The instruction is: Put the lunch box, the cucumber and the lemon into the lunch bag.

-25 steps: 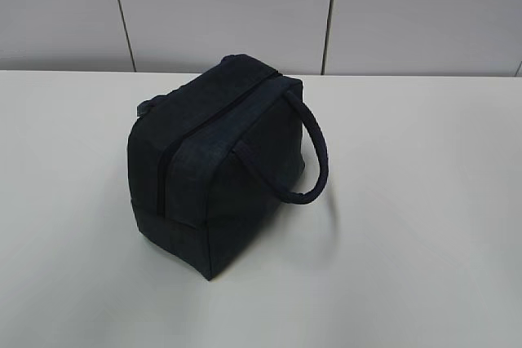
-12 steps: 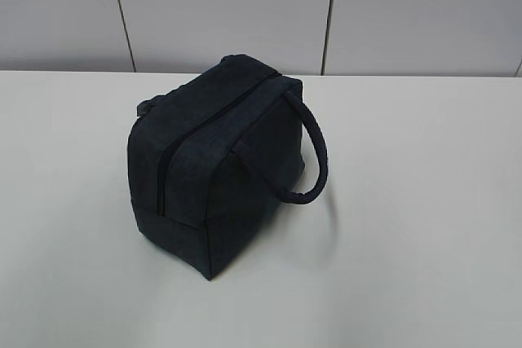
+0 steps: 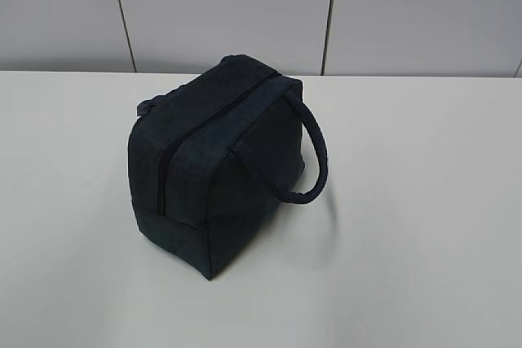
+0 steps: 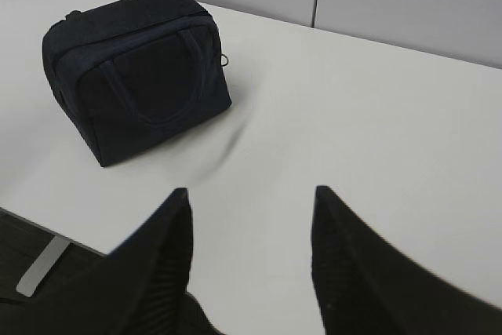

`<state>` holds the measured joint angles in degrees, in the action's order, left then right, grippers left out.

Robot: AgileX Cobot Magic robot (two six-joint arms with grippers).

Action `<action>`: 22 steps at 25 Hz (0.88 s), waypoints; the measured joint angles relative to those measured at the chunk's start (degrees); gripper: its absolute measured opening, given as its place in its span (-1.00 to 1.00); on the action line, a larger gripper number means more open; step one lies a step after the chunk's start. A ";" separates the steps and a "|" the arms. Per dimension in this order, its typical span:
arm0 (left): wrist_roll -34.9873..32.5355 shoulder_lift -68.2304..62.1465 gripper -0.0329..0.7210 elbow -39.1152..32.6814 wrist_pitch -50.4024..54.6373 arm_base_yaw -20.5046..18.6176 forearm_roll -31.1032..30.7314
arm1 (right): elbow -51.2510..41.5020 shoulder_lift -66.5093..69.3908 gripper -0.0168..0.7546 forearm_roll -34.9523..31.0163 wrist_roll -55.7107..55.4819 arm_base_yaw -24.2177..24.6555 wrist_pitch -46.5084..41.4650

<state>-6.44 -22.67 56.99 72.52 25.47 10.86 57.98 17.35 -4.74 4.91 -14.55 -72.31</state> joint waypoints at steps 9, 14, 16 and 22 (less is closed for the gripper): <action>-2.09 16.54 -0.20 -15.25 -1.77 0.00 -2.27 | -16.38 -14.09 0.00 0.12 2.05 0.00 7.01; -2.13 22.00 -0.20 -23.18 -2.45 0.00 -2.72 | -24.87 -18.30 0.00 0.34 2.27 0.00 8.29; -2.13 22.00 -0.20 -25.02 -3.52 0.00 -2.72 | -27.46 -18.35 0.00 0.74 2.38 0.00 8.40; -2.13 22.00 -0.20 -27.72 -8.02 0.00 -3.17 | -29.01 -18.35 0.00 2.49 2.61 0.00 7.64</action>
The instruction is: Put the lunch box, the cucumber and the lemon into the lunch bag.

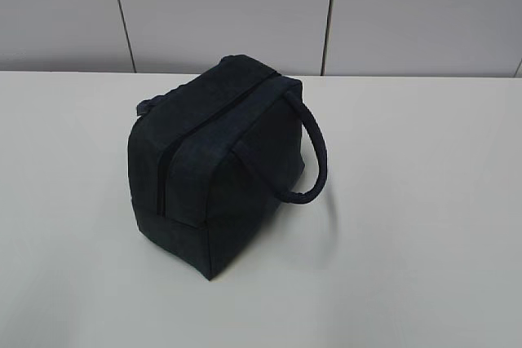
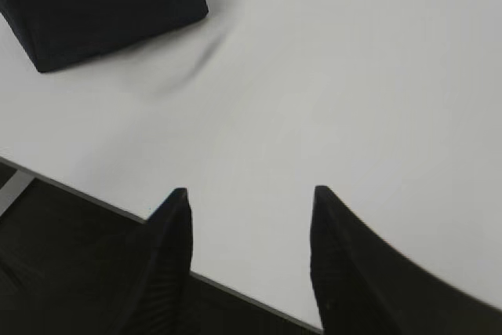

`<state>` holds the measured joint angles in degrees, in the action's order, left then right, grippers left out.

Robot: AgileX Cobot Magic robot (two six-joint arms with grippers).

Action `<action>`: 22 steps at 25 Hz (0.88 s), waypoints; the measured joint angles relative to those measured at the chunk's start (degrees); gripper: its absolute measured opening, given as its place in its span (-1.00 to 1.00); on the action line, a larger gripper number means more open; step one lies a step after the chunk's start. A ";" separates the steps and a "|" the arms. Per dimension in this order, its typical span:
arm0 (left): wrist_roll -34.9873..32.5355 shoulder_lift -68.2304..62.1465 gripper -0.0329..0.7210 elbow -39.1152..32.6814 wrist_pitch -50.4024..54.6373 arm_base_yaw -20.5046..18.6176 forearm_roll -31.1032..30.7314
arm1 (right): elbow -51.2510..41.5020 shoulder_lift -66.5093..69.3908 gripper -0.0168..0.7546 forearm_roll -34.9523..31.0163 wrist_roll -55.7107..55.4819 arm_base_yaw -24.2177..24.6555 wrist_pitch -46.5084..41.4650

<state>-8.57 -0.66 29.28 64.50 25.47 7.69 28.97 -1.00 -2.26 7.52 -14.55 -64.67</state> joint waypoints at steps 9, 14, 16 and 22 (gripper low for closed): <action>3.84 0.00 -0.20 -0.14 -0.54 0.00 -2.87 | -0.54 0.00 0.00 0.77 0.10 0.00 -0.95; 3.97 0.00 -0.20 -0.14 -0.62 0.00 -2.97 | -0.54 0.00 0.00 0.77 0.10 0.05 -0.99; 4.00 0.00 -0.20 -0.14 -0.62 -0.36 -2.97 | -0.54 0.00 0.00 0.77 0.10 0.83 -0.99; 4.00 0.00 -0.20 -0.14 -0.62 -6.67 -2.86 | -0.54 0.00 0.00 0.77 0.10 9.29 -0.99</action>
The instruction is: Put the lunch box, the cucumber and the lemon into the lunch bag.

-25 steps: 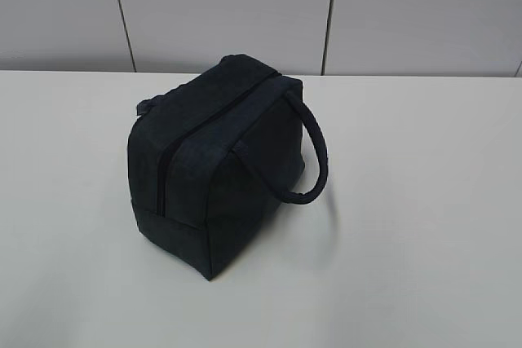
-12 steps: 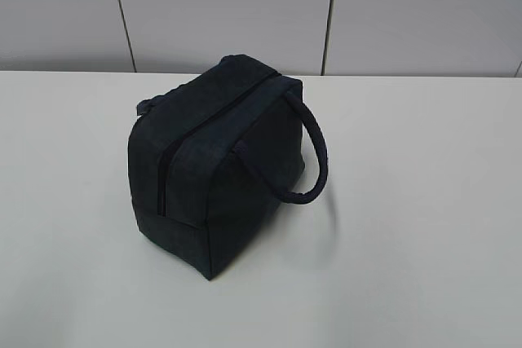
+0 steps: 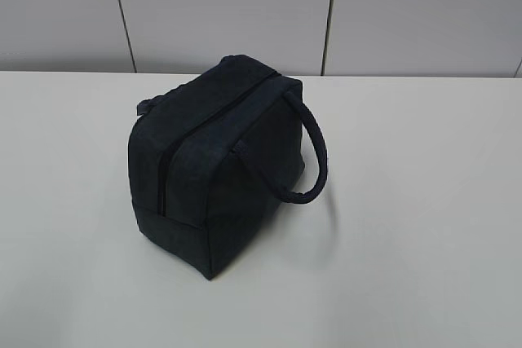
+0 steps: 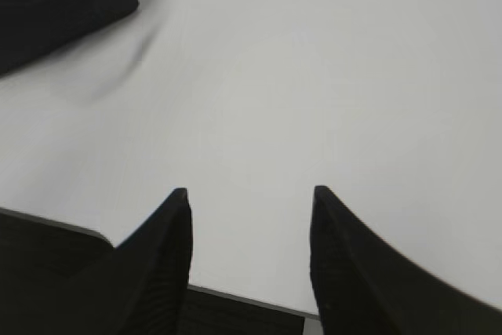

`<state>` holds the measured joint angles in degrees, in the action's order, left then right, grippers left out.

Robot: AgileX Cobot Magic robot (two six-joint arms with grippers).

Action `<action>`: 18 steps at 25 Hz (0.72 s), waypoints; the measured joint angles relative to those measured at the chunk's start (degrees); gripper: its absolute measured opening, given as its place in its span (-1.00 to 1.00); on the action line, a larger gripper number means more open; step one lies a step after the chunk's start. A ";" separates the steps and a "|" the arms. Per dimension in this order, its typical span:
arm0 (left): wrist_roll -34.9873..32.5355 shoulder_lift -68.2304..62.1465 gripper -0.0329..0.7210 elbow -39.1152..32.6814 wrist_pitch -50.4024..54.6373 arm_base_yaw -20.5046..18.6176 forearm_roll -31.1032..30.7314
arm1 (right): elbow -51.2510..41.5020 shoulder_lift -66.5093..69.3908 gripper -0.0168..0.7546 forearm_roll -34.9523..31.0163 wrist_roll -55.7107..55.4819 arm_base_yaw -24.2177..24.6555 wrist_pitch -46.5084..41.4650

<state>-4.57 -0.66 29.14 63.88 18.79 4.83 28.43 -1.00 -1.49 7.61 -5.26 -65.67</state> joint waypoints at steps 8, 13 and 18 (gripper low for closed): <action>0.00 0.00 -0.20 0.00 0.00 -6.88 0.23 | 0.00 0.00 0.00 -0.42 0.00 3.32 0.00; 0.00 0.00 -0.20 0.00 -0.04 -6.88 0.23 | 0.00 0.00 0.00 -0.64 0.00 3.32 0.00; 0.00 0.00 -0.20 0.00 -0.13 -6.88 0.50 | 0.00 0.00 0.00 -0.64 0.00 3.32 0.00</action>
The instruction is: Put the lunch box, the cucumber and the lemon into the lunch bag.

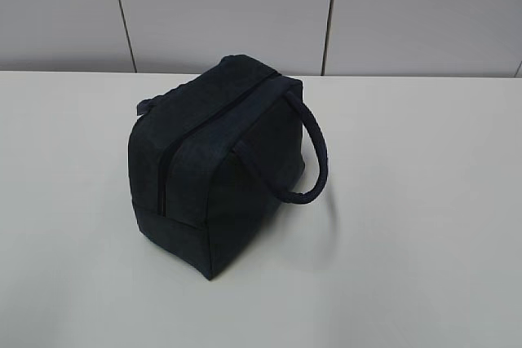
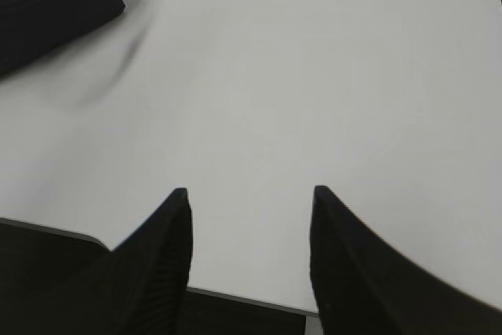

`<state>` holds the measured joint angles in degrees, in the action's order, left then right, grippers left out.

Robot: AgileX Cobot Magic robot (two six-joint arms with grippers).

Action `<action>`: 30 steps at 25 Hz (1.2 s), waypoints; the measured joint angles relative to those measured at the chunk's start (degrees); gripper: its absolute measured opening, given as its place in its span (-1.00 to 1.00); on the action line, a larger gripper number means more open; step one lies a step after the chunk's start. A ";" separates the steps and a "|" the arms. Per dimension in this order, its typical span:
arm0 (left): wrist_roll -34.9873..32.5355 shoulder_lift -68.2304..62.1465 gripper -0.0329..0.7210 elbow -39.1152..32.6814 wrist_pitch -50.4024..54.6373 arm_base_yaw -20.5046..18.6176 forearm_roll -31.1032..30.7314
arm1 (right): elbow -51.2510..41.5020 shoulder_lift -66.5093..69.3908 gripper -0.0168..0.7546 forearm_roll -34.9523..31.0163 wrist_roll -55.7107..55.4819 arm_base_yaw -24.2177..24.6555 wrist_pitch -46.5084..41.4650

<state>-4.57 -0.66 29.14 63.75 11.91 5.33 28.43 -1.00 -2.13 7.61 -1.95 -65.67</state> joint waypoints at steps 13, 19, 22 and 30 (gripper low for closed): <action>0.00 0.00 -0.20 0.00 0.00 0.00 0.39 | 0.00 0.00 0.00 0.00 0.00 0.00 0.00; 0.00 0.00 -0.21 0.00 0.00 0.00 0.39 | 0.00 0.00 0.00 0.00 0.00 0.00 0.00; 0.00 0.00 -0.21 0.00 0.00 0.00 0.69 | 0.00 0.00 0.00 0.00 0.00 0.00 0.00; 0.00 0.00 -0.21 0.00 0.00 0.00 0.81 | 0.00 0.00 0.00 0.00 0.00 0.00 0.00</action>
<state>-4.57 -0.66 29.14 63.75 11.91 6.14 28.43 -1.00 -2.13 7.61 -1.95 -65.67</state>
